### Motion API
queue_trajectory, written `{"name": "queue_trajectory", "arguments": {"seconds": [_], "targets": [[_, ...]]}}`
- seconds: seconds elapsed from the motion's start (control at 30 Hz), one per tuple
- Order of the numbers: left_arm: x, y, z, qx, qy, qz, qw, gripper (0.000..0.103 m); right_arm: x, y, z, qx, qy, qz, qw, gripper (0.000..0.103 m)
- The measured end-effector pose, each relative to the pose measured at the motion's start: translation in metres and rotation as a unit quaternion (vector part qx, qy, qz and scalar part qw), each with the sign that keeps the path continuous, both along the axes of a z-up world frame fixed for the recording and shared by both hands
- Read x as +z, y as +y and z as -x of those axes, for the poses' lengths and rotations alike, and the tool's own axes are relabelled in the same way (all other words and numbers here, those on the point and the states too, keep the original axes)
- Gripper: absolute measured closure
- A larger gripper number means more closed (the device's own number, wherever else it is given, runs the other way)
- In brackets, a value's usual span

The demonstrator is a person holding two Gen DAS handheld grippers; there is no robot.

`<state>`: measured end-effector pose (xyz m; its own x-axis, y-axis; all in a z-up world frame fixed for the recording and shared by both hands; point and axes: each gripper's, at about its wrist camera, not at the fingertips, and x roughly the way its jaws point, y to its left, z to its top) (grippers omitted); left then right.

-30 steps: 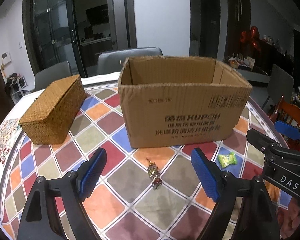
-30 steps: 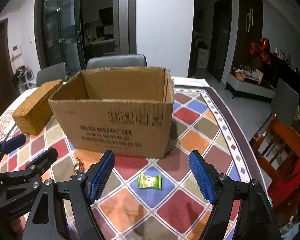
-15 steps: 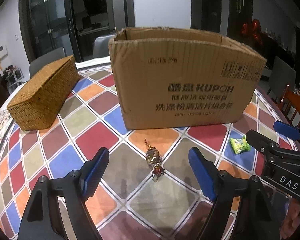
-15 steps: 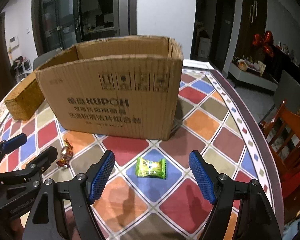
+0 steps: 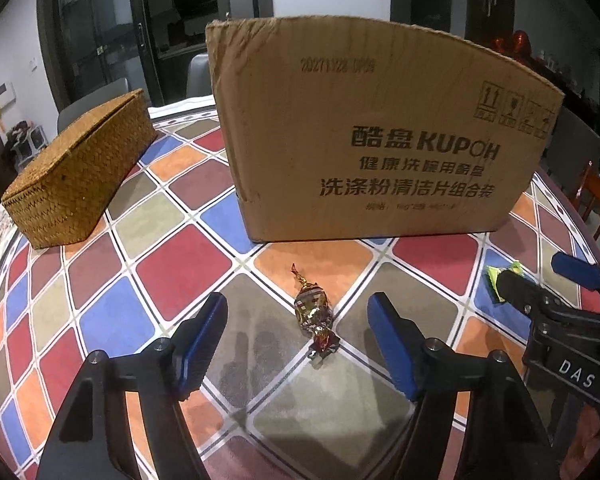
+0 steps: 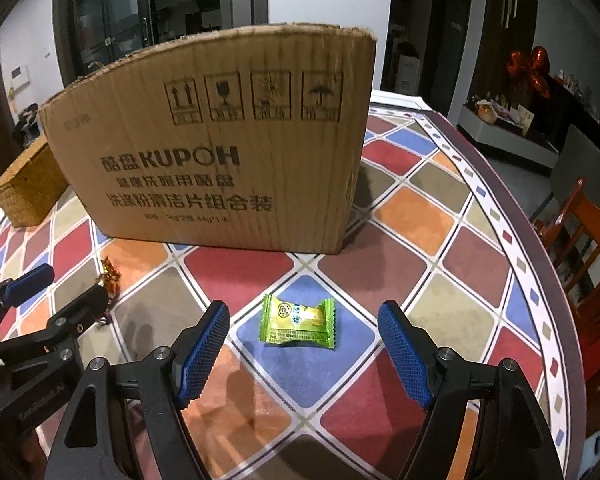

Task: Organize snacks
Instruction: 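Withdraw both open tools from the box toward the gold and green candies, then close left tool on gold-wrapped candy while right tool grasps pale green candy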

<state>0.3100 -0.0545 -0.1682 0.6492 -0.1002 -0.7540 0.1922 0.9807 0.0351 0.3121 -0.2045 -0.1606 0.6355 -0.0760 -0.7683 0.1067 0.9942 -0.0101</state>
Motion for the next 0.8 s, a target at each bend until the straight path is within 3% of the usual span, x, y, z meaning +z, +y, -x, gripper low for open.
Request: {"name": "queue_trajectory", "arguments": {"seconds": [0.2,0.37,0.53,0.67,0.8], "targets": [[-0.006,-0.003,-0.007,-0.001,0.008,0.000,1.0000,0.043,-0.008,0.002,-0.004,0.000,0.010,-0.002,1.000,0.026],[-0.012,0.000,-0.013,0.003,0.010,0.003,0.9999,0.045,-0.014,0.003,-0.007,-0.003,0.020,-0.005,1.000,0.026],[-0.017,-0.003,-0.015,0.000,0.015,0.003,0.9999,0.053,-0.022,-0.001,-0.011,-0.009,0.032,-0.017,0.999,0.036],[-0.020,-0.005,-0.016,-0.002,0.018,0.003,0.9998,0.058,-0.023,-0.002,-0.011,-0.009,0.030,-0.014,0.999,0.037],[-0.023,-0.004,-0.019,-0.003,0.023,0.005,0.9997,0.070,-0.022,-0.003,-0.011,-0.011,0.027,-0.013,0.999,0.047]]}}
